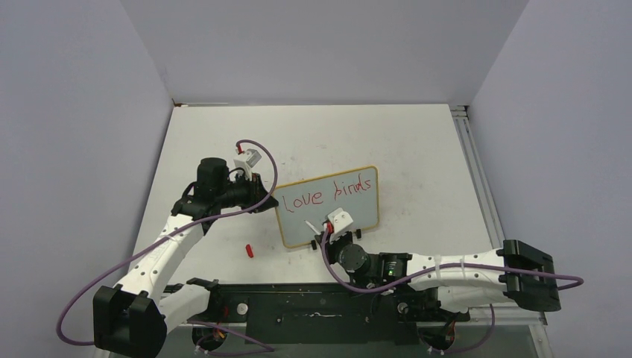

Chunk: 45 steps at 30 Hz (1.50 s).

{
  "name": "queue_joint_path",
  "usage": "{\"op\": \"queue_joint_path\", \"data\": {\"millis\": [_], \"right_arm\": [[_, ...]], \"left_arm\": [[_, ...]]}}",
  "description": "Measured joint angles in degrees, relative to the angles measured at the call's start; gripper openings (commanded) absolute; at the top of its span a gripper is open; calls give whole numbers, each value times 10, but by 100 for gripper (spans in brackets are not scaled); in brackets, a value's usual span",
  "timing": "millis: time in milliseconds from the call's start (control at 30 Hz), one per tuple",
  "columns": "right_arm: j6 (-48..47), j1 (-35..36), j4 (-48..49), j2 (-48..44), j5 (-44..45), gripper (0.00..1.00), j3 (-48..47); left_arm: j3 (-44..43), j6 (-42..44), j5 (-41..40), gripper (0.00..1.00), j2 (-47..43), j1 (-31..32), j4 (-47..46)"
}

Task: Write a sentence on the whiteboard

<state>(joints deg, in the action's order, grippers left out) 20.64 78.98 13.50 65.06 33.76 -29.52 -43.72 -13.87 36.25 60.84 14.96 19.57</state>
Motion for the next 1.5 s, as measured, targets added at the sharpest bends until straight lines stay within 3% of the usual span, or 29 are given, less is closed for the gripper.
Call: {"op": "queue_joint_path", "data": {"millis": [467, 1500], "right_arm": [[2, 2, 38, 48, -4, 5, 0], [50, 2, 13, 72, 4, 5, 0]], "left_arm": [[0, 0, 0, 10, 0, 0, 0], [0, 0, -1, 10, 0, 0, 1]]}}
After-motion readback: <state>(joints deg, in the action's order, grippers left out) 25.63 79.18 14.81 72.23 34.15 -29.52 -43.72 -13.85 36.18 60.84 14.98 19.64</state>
